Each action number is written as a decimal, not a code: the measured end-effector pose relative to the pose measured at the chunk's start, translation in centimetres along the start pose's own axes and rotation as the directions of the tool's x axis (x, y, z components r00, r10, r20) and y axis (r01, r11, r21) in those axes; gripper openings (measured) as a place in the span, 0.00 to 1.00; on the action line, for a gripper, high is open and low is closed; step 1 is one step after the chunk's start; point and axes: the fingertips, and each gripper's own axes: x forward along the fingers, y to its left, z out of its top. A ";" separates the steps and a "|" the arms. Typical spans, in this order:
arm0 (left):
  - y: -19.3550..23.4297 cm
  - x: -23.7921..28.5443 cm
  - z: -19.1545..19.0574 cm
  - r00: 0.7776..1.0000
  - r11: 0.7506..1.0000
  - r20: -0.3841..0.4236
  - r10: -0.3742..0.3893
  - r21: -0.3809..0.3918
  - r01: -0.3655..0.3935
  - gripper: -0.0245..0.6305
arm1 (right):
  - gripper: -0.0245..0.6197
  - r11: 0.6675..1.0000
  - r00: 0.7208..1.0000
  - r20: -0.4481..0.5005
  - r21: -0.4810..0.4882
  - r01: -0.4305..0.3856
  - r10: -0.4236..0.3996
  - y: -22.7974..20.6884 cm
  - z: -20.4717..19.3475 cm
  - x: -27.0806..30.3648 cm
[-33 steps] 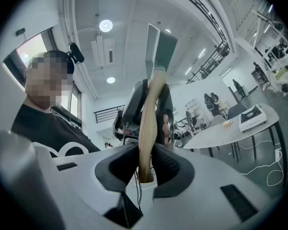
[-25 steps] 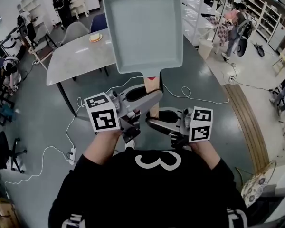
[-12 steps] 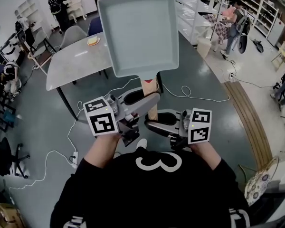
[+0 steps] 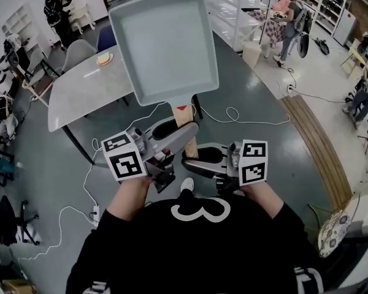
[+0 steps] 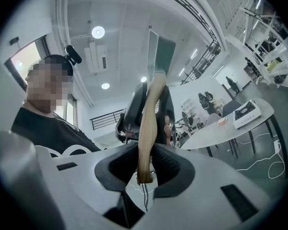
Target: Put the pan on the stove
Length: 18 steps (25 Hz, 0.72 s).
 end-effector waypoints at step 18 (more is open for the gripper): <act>16.9 2.4 7.8 0.999 0.996 -0.021 -0.046 -0.076 0.044 0.24 | 0.17 0.996 0.997 0.021 0.028 0.079 -0.079 -16.4 7.0 4.8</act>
